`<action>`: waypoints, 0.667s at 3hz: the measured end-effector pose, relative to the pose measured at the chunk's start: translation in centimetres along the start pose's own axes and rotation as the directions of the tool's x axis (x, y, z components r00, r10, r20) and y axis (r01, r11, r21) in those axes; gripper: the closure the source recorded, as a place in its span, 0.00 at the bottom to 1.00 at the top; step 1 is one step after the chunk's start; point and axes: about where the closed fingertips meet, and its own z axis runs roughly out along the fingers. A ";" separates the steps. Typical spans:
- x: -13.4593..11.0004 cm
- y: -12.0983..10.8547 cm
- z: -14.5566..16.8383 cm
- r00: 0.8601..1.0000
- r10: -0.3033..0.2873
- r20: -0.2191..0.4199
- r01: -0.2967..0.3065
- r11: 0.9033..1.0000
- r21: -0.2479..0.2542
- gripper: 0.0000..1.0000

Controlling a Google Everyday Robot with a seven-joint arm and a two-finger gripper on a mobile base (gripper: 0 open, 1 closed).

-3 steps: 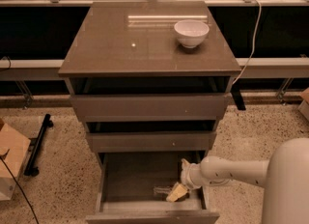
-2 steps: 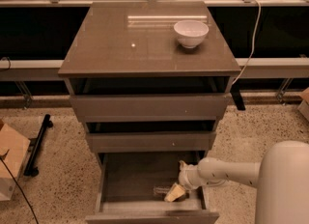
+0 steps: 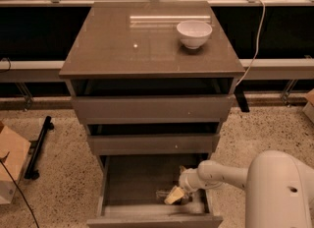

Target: Pick water bottle from bottom drawer and place on counter

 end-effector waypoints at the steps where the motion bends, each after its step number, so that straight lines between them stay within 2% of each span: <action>1: 1.5 -0.9 2.6 0.999 0.047 0.002 -0.047 0.999 -0.021 0.00; 2: 3.2 -1.1 4.7 0.995 0.104 -0.003 -0.104 0.994 -0.036 0.00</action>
Offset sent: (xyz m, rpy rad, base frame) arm 0.0091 -0.0059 -0.0862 0.0544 0.1282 -0.1087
